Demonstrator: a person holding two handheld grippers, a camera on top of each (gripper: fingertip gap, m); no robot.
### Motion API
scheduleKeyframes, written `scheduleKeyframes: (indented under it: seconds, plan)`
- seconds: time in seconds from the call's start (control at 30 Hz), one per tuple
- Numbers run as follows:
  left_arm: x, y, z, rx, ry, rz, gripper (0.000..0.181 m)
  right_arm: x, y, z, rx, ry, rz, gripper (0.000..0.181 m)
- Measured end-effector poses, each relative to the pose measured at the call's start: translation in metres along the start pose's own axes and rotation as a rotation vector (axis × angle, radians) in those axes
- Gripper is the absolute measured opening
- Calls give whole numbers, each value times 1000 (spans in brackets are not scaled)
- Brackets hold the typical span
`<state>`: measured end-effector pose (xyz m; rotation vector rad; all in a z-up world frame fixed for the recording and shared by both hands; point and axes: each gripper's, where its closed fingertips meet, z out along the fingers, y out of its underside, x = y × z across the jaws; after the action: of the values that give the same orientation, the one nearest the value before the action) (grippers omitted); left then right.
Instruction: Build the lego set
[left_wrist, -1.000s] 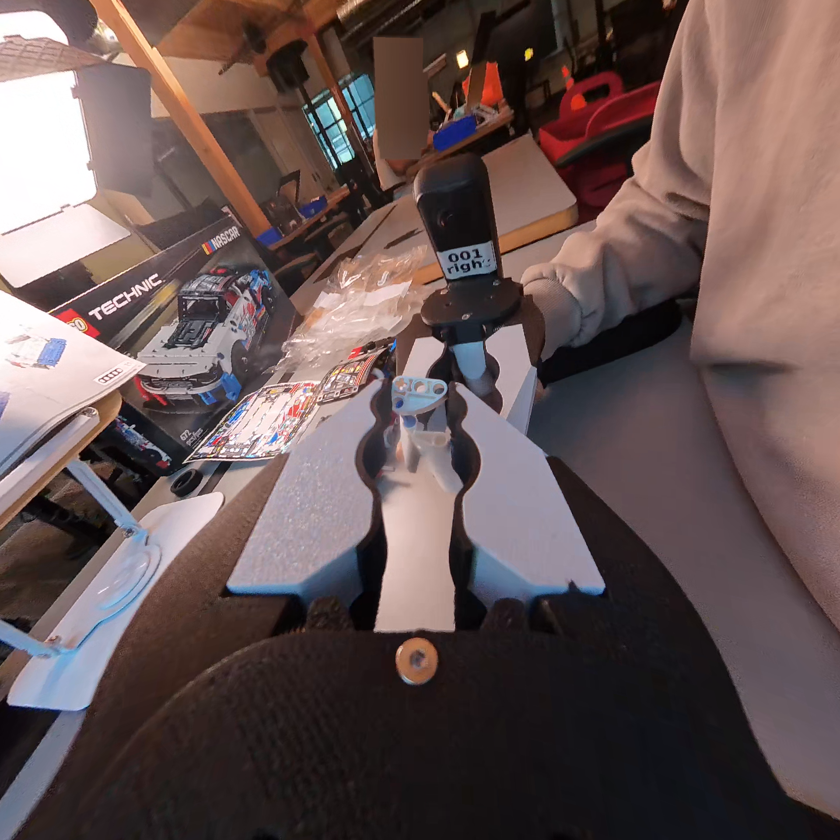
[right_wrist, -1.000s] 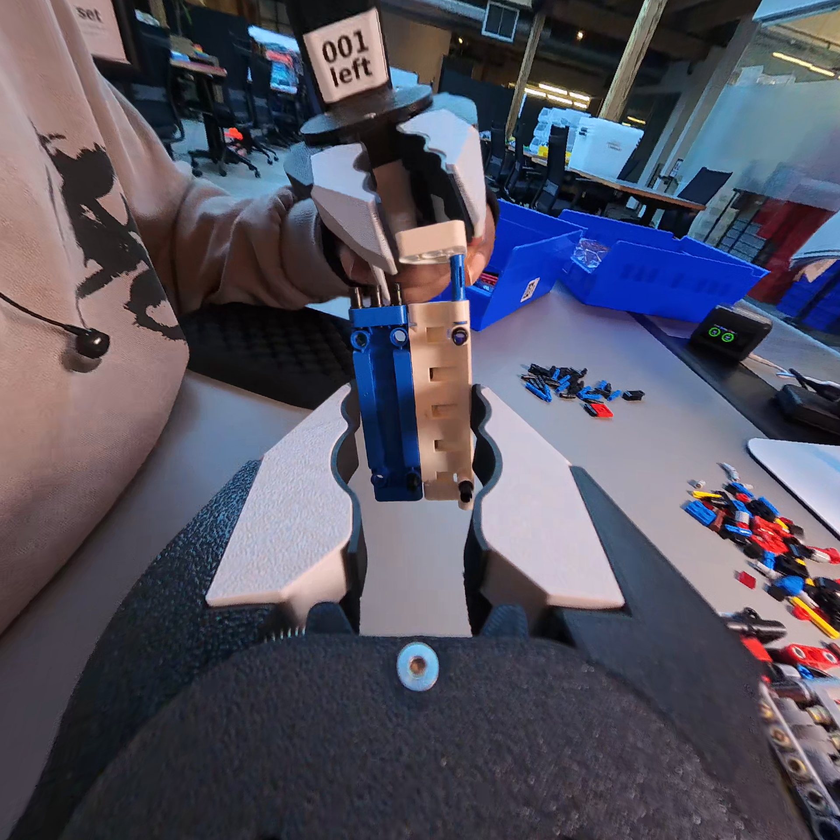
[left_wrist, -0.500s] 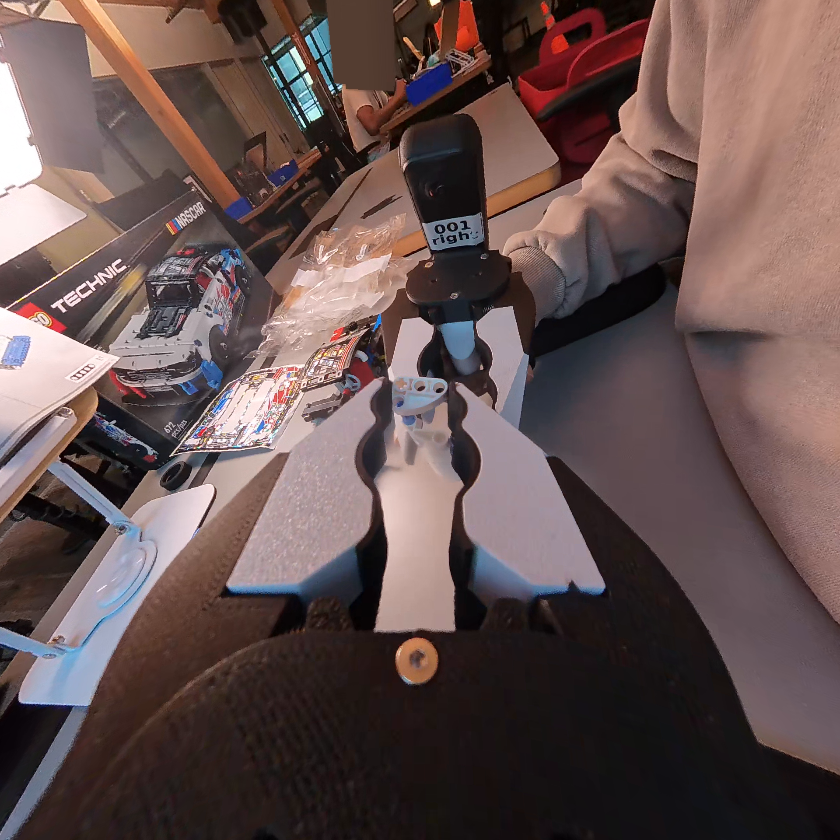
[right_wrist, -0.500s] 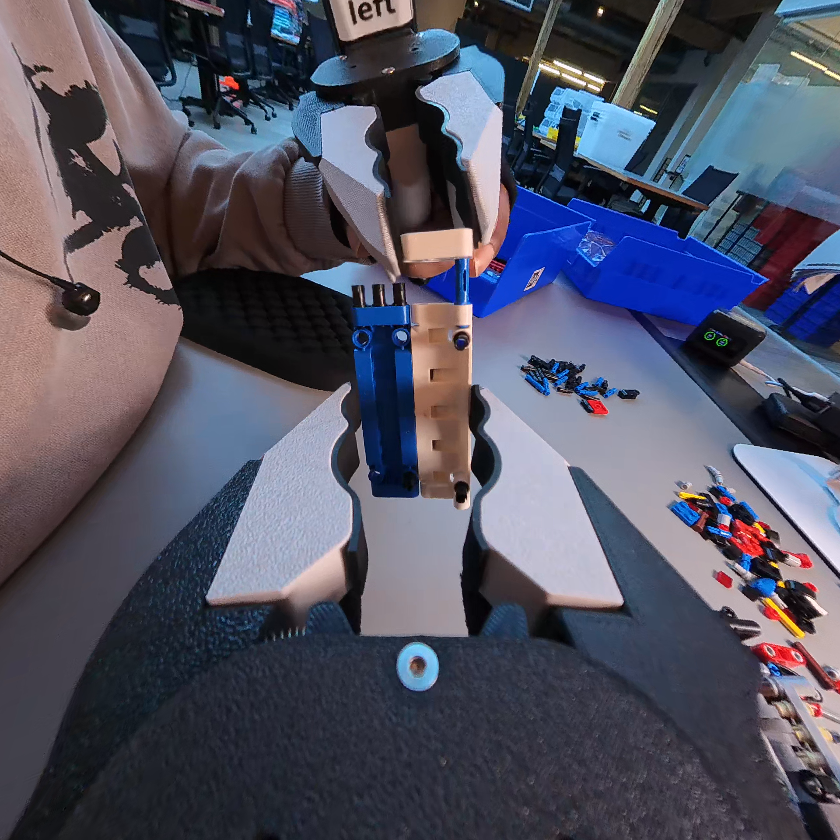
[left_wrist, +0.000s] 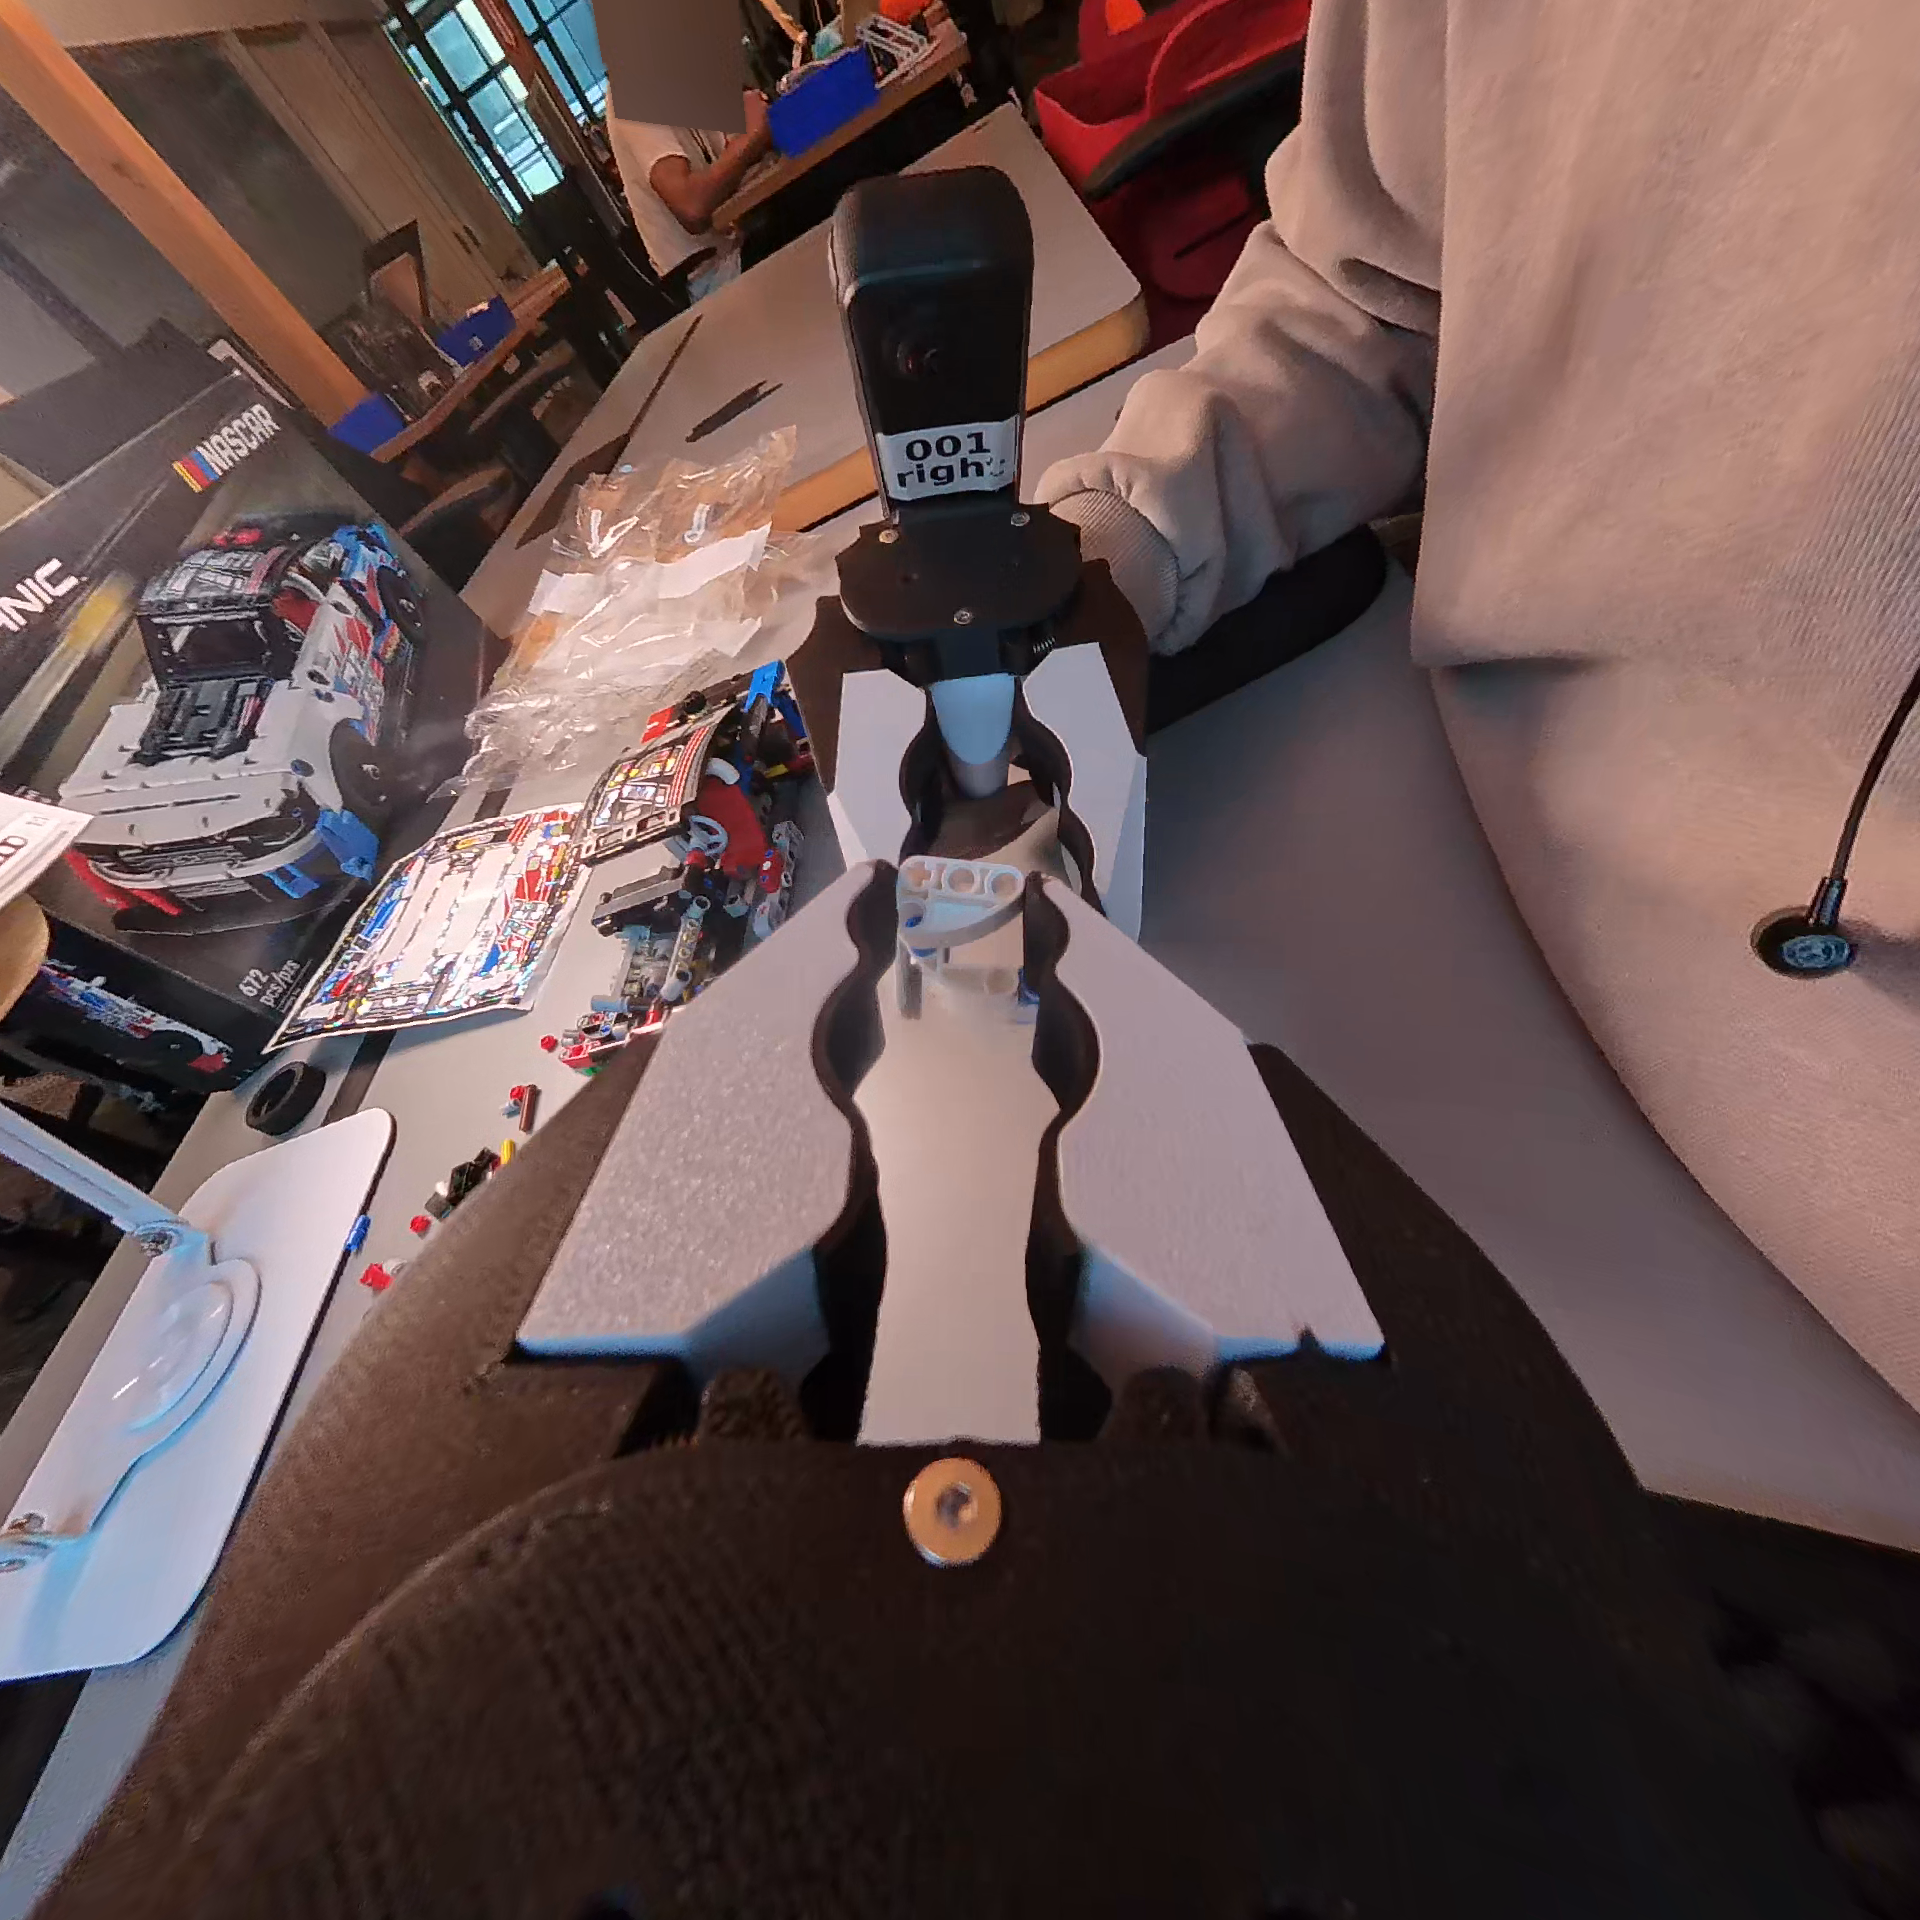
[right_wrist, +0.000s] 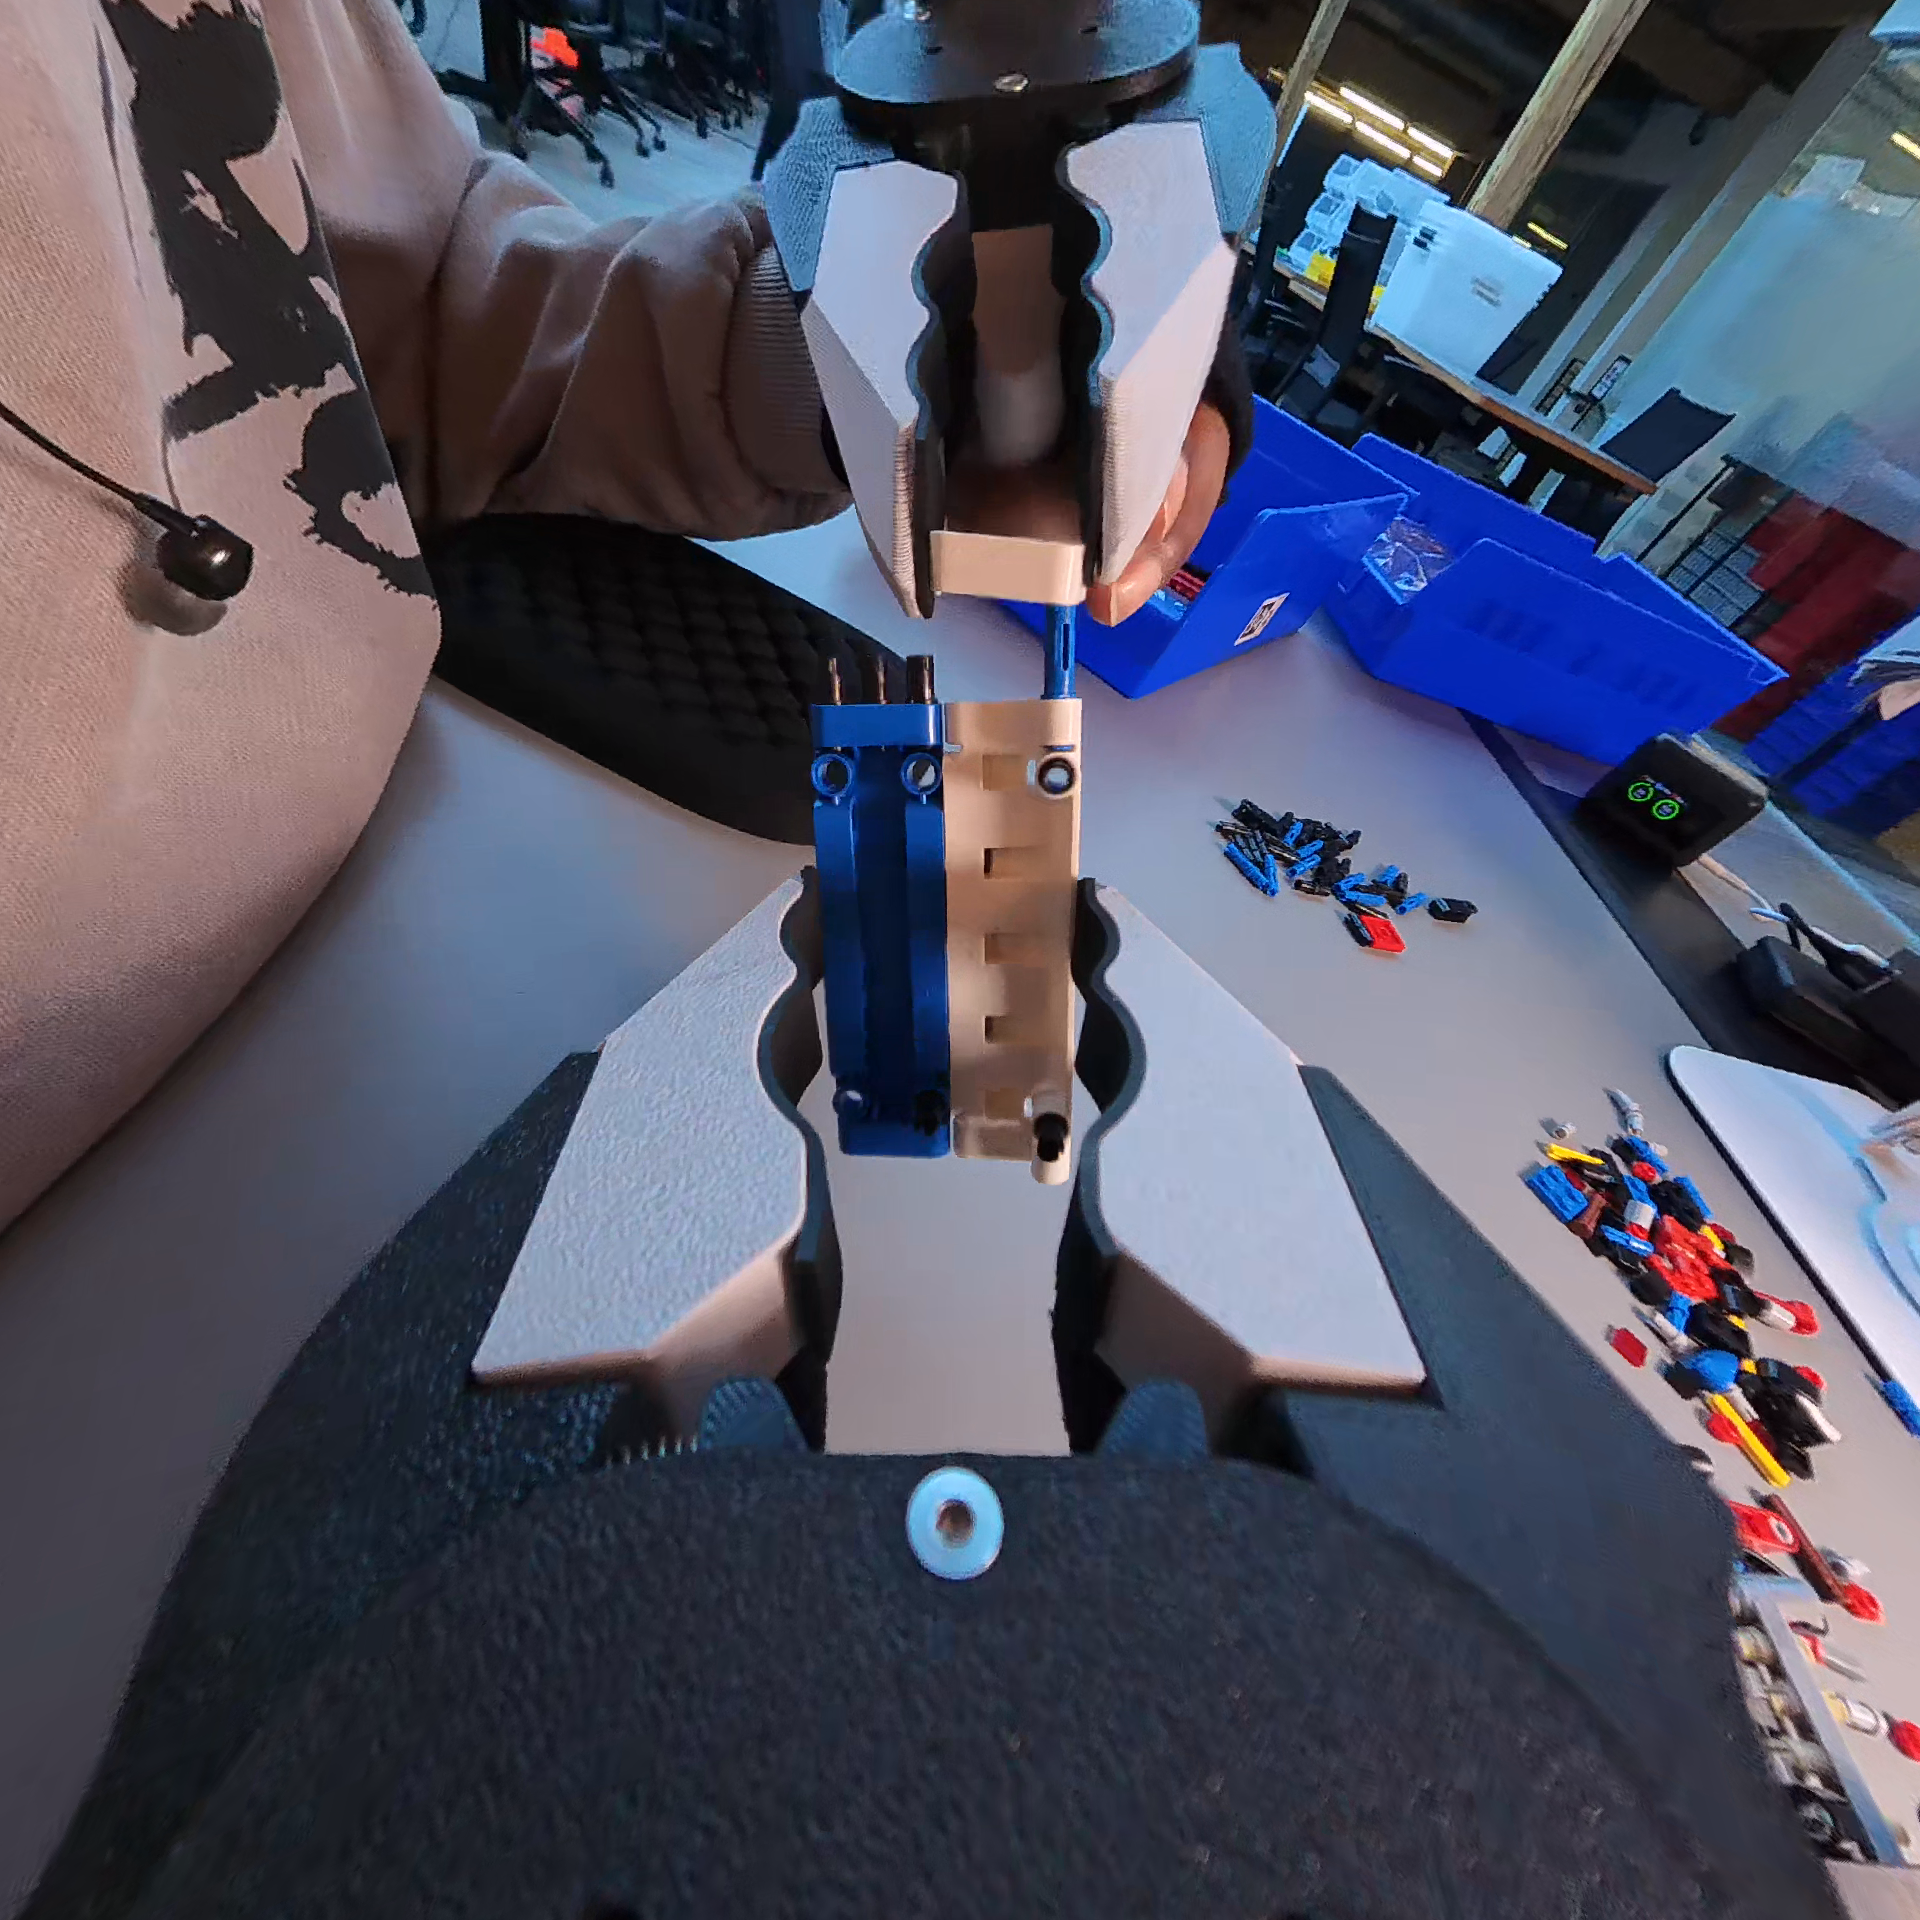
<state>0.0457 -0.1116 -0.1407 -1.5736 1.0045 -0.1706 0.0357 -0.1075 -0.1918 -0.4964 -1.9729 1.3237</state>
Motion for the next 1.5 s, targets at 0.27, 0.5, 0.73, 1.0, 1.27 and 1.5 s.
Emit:
scheduleKeyframes:
  seconds: [0.27,0.5,0.73,1.0,1.27,1.5]
  plan:
    - [-6,-4,1,99,-6,-75,23,4,-6,0,20,37,-10,46]
    - [-5,-18,-10,295,44,-128,22,-3,-25,-6,151,-44,85,46]
    - [-22,-43,-21,546,-48,-224,22,7,-52,-17,294,-6,140,46]
    - [-35,-52,-24,687,-51,-398,23,14,-65,-26,345,32,156,46]
    - [-43,-20,-21,587,-47,-561,22,16,-20,-18,63,-14,225,47]
    - [-65,-13,-32,698,-62,-759,22,-2,85,-23,-572,-85,242,47]
